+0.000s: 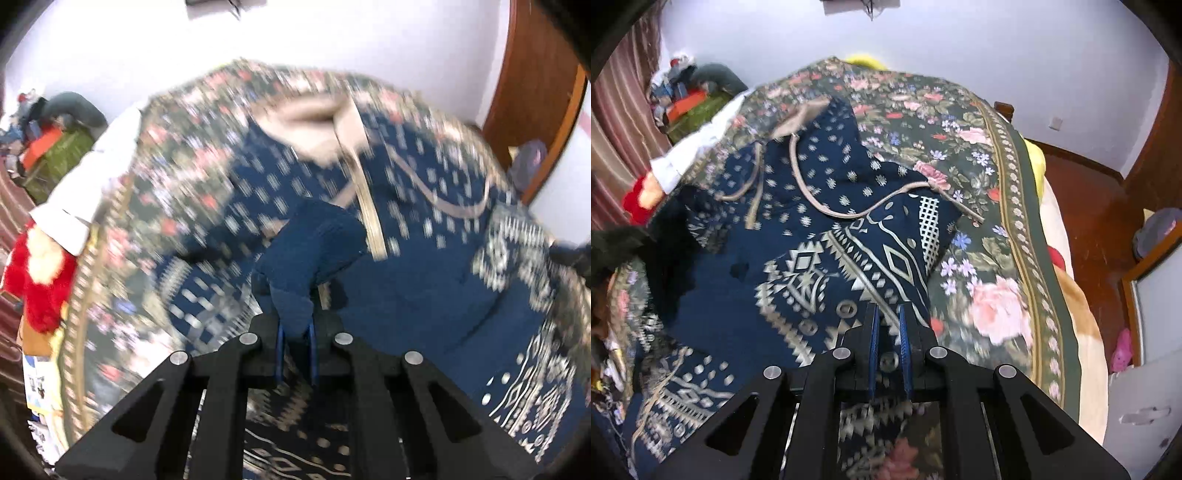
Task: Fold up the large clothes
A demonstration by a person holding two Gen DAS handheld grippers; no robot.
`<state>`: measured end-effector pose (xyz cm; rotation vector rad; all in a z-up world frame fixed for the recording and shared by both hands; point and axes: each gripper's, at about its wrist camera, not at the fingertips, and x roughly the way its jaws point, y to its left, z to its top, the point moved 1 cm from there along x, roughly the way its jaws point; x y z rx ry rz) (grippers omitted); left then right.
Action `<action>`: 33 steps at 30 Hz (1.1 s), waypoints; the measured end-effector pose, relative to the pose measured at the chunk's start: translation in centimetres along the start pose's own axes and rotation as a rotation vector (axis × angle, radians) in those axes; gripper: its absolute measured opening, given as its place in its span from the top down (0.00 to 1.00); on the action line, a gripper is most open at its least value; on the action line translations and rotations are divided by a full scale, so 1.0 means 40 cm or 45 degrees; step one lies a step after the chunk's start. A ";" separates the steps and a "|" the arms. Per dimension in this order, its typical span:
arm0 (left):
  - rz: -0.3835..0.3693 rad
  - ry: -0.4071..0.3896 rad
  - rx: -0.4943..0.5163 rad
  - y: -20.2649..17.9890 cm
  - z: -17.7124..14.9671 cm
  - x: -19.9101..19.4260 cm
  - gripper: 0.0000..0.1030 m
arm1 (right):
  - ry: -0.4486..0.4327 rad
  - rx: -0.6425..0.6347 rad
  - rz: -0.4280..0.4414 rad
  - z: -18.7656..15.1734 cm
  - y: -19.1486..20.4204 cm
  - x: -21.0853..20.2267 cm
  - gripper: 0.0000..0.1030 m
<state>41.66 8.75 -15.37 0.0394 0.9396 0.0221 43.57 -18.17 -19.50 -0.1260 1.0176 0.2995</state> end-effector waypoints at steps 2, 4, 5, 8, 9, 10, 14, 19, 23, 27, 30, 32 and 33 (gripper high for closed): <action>0.018 -0.068 -0.032 0.038 0.025 -0.039 0.90 | 0.078 -0.025 -0.085 0.006 0.008 0.057 0.93; 0.022 -0.101 -0.056 0.071 0.036 -0.057 0.90 | 0.114 -0.073 -0.133 0.002 0.014 0.092 0.93; 0.023 -0.110 -0.065 0.085 0.036 -0.063 0.90 | 0.103 -0.093 -0.150 -0.002 0.019 0.095 0.93; 0.031 -0.108 -0.072 0.125 0.027 -0.058 0.90 | 0.090 -0.132 -0.188 -0.007 0.031 0.092 0.93; 0.033 -0.099 -0.070 0.135 0.019 -0.051 0.90 | 0.088 -0.143 -0.192 -0.008 0.032 0.091 0.93; 0.037 -0.090 -0.063 0.137 0.005 -0.045 0.90 | 0.086 -0.151 -0.195 -0.009 0.032 0.090 0.93; 0.047 -0.042 -0.064 0.158 -0.063 -0.001 0.90 | 0.086 -0.143 -0.190 -0.013 0.024 0.085 0.93; 0.022 0.088 -0.100 0.181 -0.160 0.094 0.88 | 0.082 -0.166 -0.226 -0.017 0.033 0.080 0.93; -0.022 0.146 -0.178 0.201 -0.221 0.145 0.87 | 0.074 -0.203 -0.279 -0.025 0.049 0.075 0.93; -0.088 0.143 -0.267 0.226 -0.235 0.129 0.82 | 0.063 -0.216 -0.372 -0.033 0.036 0.074 0.88; -0.117 0.151 -0.279 0.246 -0.251 0.105 0.74 | 0.025 -0.163 -0.401 -0.037 -0.007 0.067 0.43; -0.122 0.147 -0.269 0.258 -0.261 0.084 0.69 | 0.031 -0.084 -0.298 -0.041 -0.047 0.067 0.39; -0.118 0.142 -0.270 0.268 -0.267 0.072 0.64 | 0.035 -0.052 -0.268 -0.041 -0.058 0.069 0.39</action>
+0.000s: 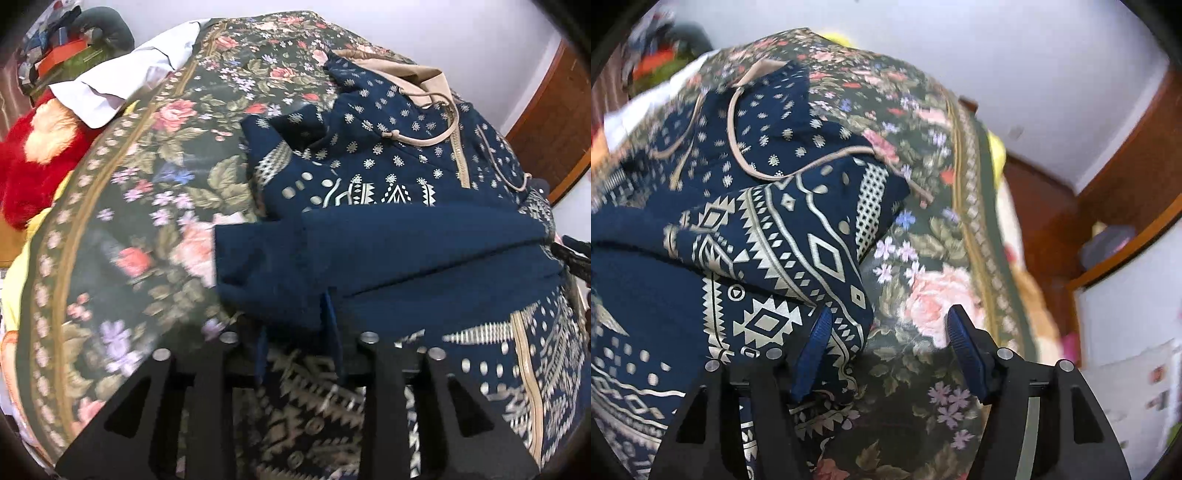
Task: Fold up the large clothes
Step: 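Lay the sleeve flat on the hoodie and open the left gripper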
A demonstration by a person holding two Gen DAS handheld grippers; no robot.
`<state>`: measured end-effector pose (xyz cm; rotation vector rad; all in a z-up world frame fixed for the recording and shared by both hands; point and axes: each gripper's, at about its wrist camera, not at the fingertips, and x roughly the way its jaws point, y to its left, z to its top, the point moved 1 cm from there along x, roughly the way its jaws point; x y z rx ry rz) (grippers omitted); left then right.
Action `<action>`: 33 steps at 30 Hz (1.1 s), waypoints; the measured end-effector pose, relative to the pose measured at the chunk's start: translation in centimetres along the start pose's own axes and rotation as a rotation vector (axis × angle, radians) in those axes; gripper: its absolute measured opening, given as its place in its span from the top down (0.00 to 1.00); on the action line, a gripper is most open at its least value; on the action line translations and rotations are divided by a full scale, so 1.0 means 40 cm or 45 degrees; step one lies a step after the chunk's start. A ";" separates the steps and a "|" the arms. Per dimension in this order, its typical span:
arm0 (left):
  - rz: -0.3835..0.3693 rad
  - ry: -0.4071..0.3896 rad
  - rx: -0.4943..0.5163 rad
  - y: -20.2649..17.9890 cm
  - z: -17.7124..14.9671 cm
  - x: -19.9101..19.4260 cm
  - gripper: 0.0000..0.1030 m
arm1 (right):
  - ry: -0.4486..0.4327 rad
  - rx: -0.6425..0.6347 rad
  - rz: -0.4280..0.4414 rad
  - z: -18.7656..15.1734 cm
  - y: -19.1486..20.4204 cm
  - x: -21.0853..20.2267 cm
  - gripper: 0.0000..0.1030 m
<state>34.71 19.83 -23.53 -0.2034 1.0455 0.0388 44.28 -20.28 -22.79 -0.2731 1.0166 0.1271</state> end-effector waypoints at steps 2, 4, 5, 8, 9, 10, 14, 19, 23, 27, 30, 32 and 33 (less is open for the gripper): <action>0.109 -0.007 -0.003 0.024 -0.008 -0.022 0.64 | 0.000 0.013 0.012 0.000 -0.007 0.004 0.36; 0.187 -0.017 -0.023 0.057 -0.013 -0.047 0.64 | -0.016 0.000 -0.010 -0.002 -0.004 0.004 0.32; 0.187 -0.018 -0.042 0.072 -0.016 -0.057 0.64 | -0.021 -0.003 -0.010 -0.005 -0.002 0.002 0.32; 0.191 -0.047 -0.099 0.111 -0.010 -0.096 0.64 | -0.033 0.021 0.023 -0.002 -0.013 -0.009 0.31; 0.186 -0.054 -0.104 0.113 -0.004 -0.102 0.64 | -0.040 0.042 0.053 0.008 -0.024 -0.009 0.31; 0.177 -0.060 -0.104 0.110 0.001 -0.107 0.64 | -0.057 0.080 0.114 0.017 -0.033 -0.027 0.31; 0.126 -0.037 -0.065 0.063 0.035 -0.070 0.62 | -0.104 0.150 0.231 0.074 -0.026 -0.057 0.31; 0.196 0.035 0.026 -0.015 0.051 0.025 0.62 | -0.050 0.018 0.048 0.126 0.047 0.020 0.31; 0.249 0.043 0.050 -0.028 0.047 0.055 0.57 | -0.043 0.040 -0.125 0.127 0.019 0.081 0.18; 0.339 0.023 0.162 -0.020 0.016 0.053 0.40 | -0.054 0.096 -0.153 0.128 -0.030 0.093 0.09; 0.378 0.020 0.236 -0.018 -0.008 0.031 0.38 | -0.065 0.077 -0.205 0.140 -0.035 0.077 0.09; 0.375 0.031 0.237 -0.012 -0.011 0.014 0.38 | -0.062 0.094 -0.168 0.144 -0.047 0.054 0.10; 0.365 0.033 0.223 -0.010 -0.012 -0.003 0.38 | -0.065 0.102 -0.132 0.139 -0.049 0.035 0.10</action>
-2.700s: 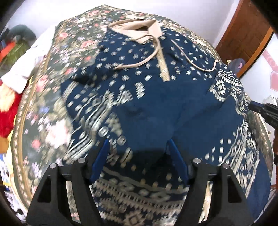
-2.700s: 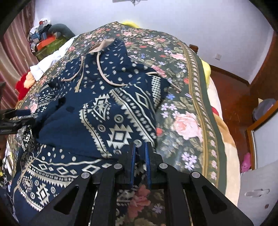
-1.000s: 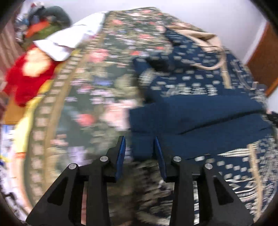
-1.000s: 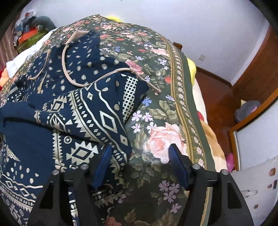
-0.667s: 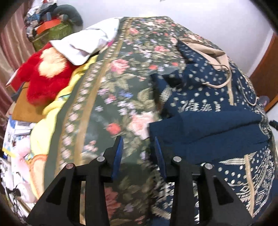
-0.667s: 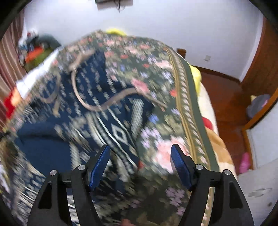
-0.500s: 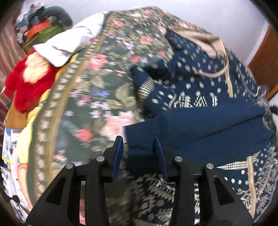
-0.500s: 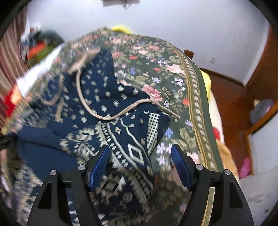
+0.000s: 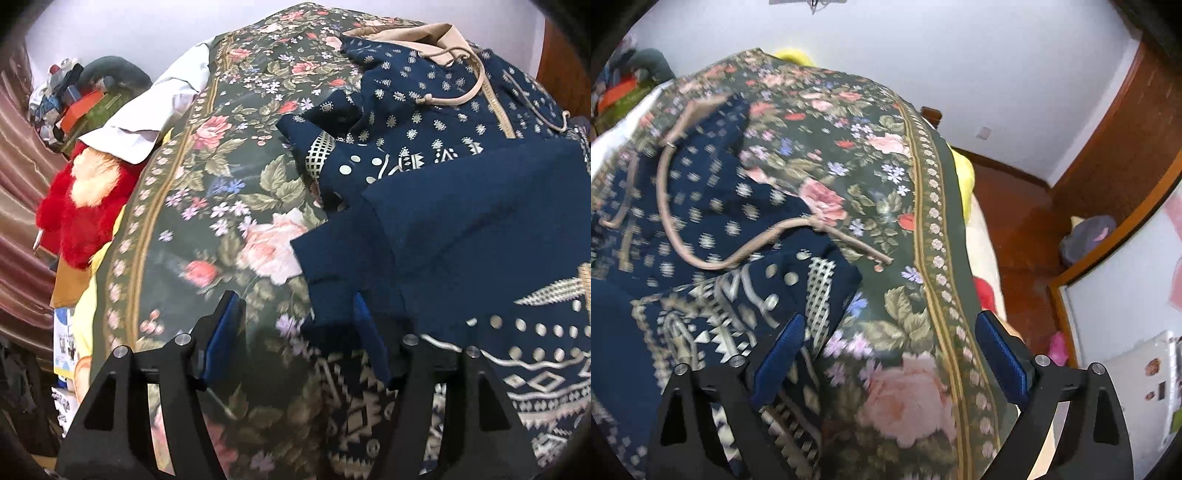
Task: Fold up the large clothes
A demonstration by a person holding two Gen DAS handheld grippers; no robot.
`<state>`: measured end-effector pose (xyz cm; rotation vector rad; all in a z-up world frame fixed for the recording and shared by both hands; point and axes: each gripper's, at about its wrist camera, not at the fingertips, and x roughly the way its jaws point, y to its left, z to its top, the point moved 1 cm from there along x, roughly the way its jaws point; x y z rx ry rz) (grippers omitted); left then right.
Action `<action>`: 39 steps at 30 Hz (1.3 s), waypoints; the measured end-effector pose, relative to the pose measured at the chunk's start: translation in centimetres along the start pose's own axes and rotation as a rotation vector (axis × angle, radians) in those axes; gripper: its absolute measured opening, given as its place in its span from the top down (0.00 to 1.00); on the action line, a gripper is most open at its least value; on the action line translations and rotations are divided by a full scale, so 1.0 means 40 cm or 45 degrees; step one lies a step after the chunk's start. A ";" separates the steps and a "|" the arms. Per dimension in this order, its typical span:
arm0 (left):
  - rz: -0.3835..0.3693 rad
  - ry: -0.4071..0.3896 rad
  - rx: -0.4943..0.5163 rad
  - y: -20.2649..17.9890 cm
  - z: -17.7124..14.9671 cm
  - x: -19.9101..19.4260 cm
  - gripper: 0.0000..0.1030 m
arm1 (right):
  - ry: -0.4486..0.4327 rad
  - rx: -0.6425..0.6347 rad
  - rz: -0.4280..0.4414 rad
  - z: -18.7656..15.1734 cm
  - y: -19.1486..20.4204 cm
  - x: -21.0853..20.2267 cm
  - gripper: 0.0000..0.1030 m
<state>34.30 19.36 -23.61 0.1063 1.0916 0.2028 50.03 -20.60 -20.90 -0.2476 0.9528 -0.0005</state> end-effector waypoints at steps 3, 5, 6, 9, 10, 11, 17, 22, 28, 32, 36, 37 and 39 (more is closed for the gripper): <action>-0.067 -0.020 -0.038 0.002 -0.001 -0.042 0.38 | -0.014 -0.023 0.204 -0.026 0.013 -0.075 0.10; -0.124 -0.020 -0.057 -0.013 -0.007 -0.060 0.38 | 0.007 -0.060 0.280 -0.055 0.036 -0.105 0.10; -0.144 -0.008 -0.048 -0.030 -0.014 -0.061 0.38 | 0.029 -0.077 0.303 -0.067 0.049 -0.111 0.10; -0.129 0.043 0.002 -0.077 -0.047 -0.049 0.38 | 0.114 -0.115 0.333 -0.129 0.087 -0.115 0.10; -0.119 0.059 0.015 -0.087 -0.058 -0.044 0.38 | 0.132 -0.130 0.336 -0.147 0.093 -0.115 0.10; -0.112 0.083 0.030 -0.099 -0.073 -0.037 0.38 | 0.150 -0.143 0.330 -0.166 0.097 -0.115 0.10; -0.099 0.102 0.123 -0.114 -0.110 -0.083 0.38 | 0.134 -0.171 0.341 -0.193 0.059 -0.181 0.10; -0.166 -0.030 0.036 -0.085 0.002 -0.171 0.32 | 0.006 -0.109 0.424 -0.084 0.024 -0.274 0.10; -0.192 -0.161 -0.031 -0.066 0.244 -0.168 0.24 | -0.081 -0.107 0.531 0.107 0.101 -0.253 0.10; -0.250 -0.126 -0.084 -0.058 0.378 -0.084 0.24 | -0.036 -0.111 0.553 0.205 0.182 -0.159 0.10; -0.288 -0.096 -0.117 -0.067 0.467 0.015 0.24 | 0.013 -0.093 0.550 0.278 0.246 -0.034 0.10; -0.295 -0.087 -0.127 -0.071 0.488 0.044 0.24 | 0.020 -0.082 0.544 0.289 0.255 -0.011 0.10; -0.332 -0.063 -0.153 -0.074 0.522 0.100 0.24 | 0.050 -0.026 0.527 0.317 0.277 0.062 0.10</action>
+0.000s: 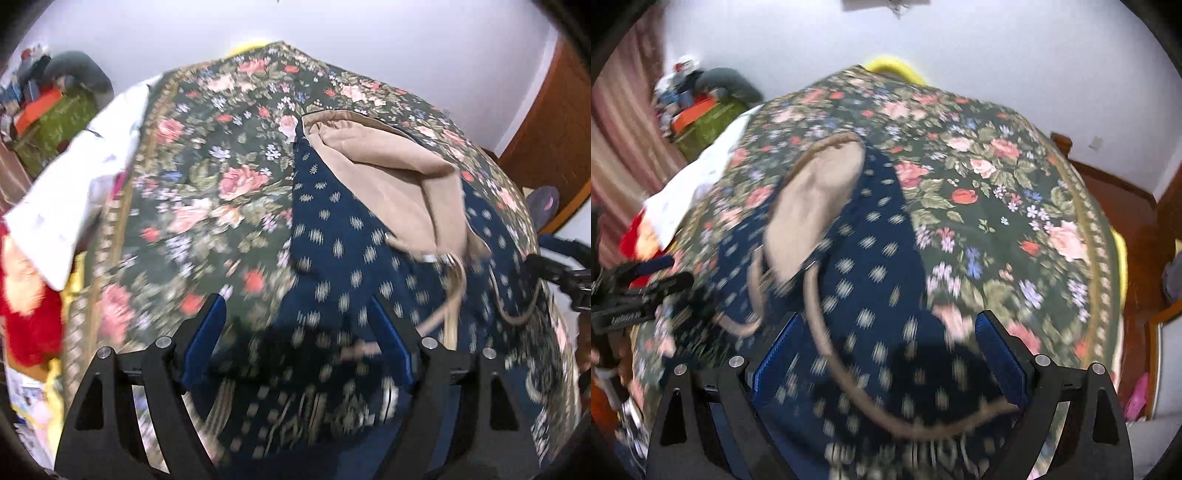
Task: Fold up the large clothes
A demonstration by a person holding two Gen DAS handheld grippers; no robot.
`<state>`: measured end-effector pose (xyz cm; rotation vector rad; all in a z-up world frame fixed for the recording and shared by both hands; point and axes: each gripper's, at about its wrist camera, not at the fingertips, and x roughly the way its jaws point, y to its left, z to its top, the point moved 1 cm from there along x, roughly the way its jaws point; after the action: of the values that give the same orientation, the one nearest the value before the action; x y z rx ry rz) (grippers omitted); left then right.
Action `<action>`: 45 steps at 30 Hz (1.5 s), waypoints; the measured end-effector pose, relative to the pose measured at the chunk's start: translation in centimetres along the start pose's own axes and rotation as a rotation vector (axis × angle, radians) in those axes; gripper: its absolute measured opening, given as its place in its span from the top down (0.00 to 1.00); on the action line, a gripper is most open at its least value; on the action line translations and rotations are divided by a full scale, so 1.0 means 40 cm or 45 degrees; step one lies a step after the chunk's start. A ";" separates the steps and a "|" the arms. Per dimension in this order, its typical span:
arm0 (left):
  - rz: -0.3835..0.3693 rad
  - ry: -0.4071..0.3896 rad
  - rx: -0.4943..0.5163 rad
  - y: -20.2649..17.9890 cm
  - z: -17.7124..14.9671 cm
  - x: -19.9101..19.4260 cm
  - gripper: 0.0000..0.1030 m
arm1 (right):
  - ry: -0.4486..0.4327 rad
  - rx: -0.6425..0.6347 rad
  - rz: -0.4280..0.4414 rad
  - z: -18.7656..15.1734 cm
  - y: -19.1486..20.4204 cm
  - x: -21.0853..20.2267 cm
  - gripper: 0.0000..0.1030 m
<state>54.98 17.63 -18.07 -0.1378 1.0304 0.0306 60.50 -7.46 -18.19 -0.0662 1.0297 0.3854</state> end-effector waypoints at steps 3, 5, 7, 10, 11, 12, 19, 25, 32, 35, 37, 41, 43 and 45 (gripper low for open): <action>-0.031 0.042 -0.061 0.004 0.032 0.062 0.24 | 0.040 0.102 0.077 0.034 -0.018 0.085 0.24; -0.052 0.053 -0.134 0.014 0.051 0.103 0.25 | 0.045 0.150 0.144 0.049 -0.023 0.120 0.35; -0.085 0.047 -0.180 0.016 0.066 0.134 0.36 | -0.010 0.172 0.169 0.058 -0.021 0.129 0.42; -0.162 0.033 -0.239 0.010 0.083 0.156 0.59 | -0.032 0.173 0.221 0.061 -0.010 0.135 0.64; -0.177 0.028 -0.249 0.005 0.086 0.158 0.64 | -0.032 0.162 0.218 0.060 -0.005 0.137 0.67; -0.177 0.022 -0.258 -0.006 0.089 0.158 0.73 | -0.033 0.150 0.216 0.057 0.000 0.135 0.74; -0.196 -0.028 -0.097 -0.085 0.084 0.024 0.95 | -0.018 0.102 0.303 0.008 0.017 0.043 0.93; -0.324 -0.019 0.017 -0.115 -0.023 -0.140 0.95 | -0.010 -0.024 0.357 -0.089 0.064 -0.100 0.93; -0.327 0.151 0.120 -0.121 -0.277 -0.179 0.95 | 0.094 -0.074 0.338 -0.290 0.050 -0.171 0.93; -0.273 0.212 0.116 -0.110 -0.368 -0.158 0.95 | 0.105 -0.136 0.260 -0.358 0.049 -0.189 0.93; -0.242 0.251 0.088 -0.097 -0.418 -0.139 0.94 | 0.078 -0.175 0.165 -0.387 0.048 -0.208 0.92; -0.213 0.245 0.079 -0.078 -0.461 -0.150 0.90 | 0.075 -0.277 0.015 -0.404 0.057 -0.233 0.92; -0.219 0.234 0.095 -0.071 -0.456 -0.176 0.89 | 0.043 -0.299 -0.066 -0.401 0.056 -0.261 0.92; -0.191 0.196 0.111 -0.060 -0.437 -0.206 0.83 | 0.006 -0.287 -0.065 -0.387 0.054 -0.289 0.92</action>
<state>36.04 13.31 -19.62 -0.1397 1.1701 -0.1632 41.79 -12.31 -16.19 -0.2947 0.9843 0.4539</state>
